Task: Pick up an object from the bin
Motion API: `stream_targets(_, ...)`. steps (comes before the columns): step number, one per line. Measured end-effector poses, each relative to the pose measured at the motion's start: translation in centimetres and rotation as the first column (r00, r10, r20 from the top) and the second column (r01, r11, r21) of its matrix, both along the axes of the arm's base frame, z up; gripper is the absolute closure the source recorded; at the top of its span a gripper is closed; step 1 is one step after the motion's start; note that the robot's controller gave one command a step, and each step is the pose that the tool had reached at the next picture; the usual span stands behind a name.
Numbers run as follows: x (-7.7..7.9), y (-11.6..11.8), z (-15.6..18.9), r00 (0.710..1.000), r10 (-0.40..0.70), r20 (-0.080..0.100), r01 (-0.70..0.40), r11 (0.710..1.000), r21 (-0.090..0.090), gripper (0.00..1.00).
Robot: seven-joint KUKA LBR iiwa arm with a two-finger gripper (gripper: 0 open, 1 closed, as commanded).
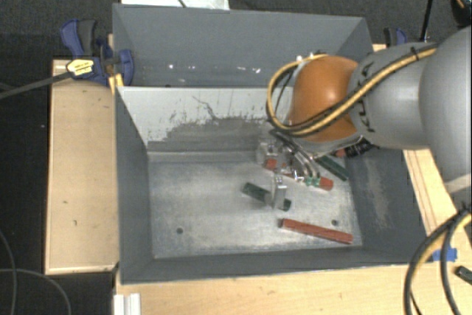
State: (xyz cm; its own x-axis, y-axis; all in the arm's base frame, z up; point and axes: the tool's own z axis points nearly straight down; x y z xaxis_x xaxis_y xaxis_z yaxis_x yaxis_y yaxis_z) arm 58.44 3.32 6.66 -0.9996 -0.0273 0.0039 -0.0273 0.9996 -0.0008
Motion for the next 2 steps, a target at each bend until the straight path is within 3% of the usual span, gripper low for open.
stream_targets(1,-4.16,1.60,0.34,0.999,-0.049,0.002,0.049,0.999,0.002,0.00)
stream_targets(2,-3.99,1.52,0.41,0.999,-0.054,0.005,0.054,0.999,0.002,1.00)
